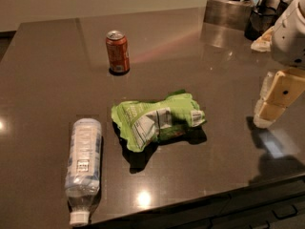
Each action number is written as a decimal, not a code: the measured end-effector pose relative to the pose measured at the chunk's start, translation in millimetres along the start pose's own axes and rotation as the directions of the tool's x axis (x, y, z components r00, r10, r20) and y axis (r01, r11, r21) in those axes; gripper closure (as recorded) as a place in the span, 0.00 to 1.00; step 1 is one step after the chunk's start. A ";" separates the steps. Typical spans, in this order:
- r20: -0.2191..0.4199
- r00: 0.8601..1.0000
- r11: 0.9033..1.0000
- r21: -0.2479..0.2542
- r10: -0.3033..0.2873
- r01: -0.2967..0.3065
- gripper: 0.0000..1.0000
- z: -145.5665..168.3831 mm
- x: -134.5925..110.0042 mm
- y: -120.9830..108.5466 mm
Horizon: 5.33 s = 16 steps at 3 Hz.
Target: Pick coke can
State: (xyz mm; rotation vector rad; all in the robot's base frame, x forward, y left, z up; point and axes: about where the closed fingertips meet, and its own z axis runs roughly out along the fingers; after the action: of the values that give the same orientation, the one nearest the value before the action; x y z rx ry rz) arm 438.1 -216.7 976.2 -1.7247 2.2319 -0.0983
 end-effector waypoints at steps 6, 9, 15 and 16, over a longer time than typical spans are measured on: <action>0.367 0.911 0.981 -0.039 0.189 -0.188 0.00 48.2 -112.0 -99.3; 0.527 0.805 0.960 -0.085 0.271 -0.268 0.00 110.1 -208.6 -146.7; 0.617 0.738 0.962 -0.187 0.273 -0.199 0.47 186.3 -344.4 -158.2; 0.631 0.726 0.962 -0.197 0.273 -0.191 0.72 175.2 -341.8 -160.7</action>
Offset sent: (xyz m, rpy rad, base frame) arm 0.0101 0.0062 -0.0058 0.0290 0.0366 -0.0016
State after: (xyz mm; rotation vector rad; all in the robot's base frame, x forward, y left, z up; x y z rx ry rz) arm 714.2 89.9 920.3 -1.2288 1.8972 0.6217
